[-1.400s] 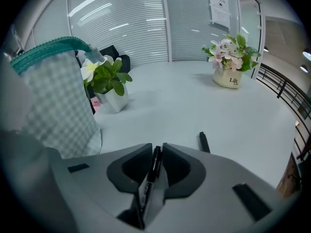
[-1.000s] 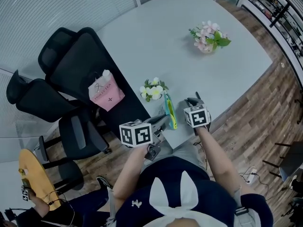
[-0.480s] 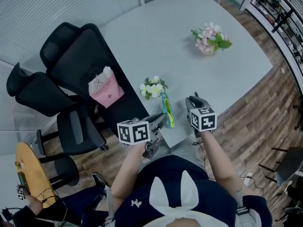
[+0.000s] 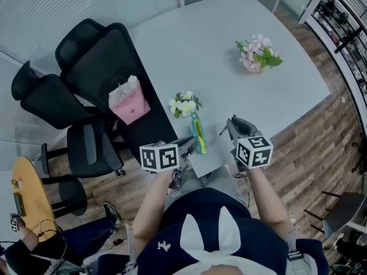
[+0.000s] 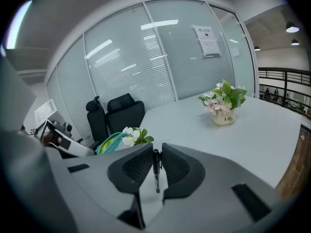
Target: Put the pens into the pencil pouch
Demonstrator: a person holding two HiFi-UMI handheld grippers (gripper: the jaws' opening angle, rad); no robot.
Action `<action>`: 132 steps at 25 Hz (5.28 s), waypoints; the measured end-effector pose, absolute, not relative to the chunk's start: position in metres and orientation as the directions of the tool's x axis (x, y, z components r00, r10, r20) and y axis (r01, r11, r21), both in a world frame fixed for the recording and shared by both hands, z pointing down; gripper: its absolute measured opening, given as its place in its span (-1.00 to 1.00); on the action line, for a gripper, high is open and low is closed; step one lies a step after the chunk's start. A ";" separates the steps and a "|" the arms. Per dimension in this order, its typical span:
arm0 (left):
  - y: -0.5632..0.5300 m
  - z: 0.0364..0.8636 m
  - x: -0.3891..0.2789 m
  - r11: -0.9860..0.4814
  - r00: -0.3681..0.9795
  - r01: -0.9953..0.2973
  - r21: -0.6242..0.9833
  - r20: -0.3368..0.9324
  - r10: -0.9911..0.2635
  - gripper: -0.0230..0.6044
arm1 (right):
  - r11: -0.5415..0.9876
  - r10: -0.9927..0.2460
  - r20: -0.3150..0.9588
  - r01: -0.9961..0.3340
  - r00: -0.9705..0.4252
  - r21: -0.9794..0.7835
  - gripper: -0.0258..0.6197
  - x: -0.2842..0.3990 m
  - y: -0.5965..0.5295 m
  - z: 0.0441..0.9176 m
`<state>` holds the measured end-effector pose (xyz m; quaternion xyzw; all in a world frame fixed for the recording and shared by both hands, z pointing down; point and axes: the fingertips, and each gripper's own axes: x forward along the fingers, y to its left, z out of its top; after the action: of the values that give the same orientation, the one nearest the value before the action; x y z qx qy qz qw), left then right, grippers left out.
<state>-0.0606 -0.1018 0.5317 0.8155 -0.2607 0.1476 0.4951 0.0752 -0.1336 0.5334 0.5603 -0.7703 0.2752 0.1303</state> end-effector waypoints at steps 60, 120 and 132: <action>-0.093 0.531 -0.057 -0.259 0.729 -0.671 0.695 0.552 -0.404 -0.78 | 0.651 -0.650 0.242 -0.692 -0.721 -0.313 -0.72 -0.013 -0.140 0.381; -0.079 0.525 -0.036 -0.280 0.770 -0.628 0.726 0.526 -0.362 -0.78 | 0.626 -0.471 0.506 -0.678 -0.723 -0.386 -0.71 -0.026 -0.113 0.509; -0.081 0.524 -0.038 -0.274 0.766 -0.631 0.726 0.527 -0.367 -0.78 | 0.620 -0.459 0.512 -0.675 -0.726 -0.400 -0.60 -0.025 -0.112 0.510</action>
<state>-0.0385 -0.0810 0.5244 0.7877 -0.3168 0.1285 0.5126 -0.0246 -0.1120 0.5098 0.3216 -0.8812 0.2939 0.1835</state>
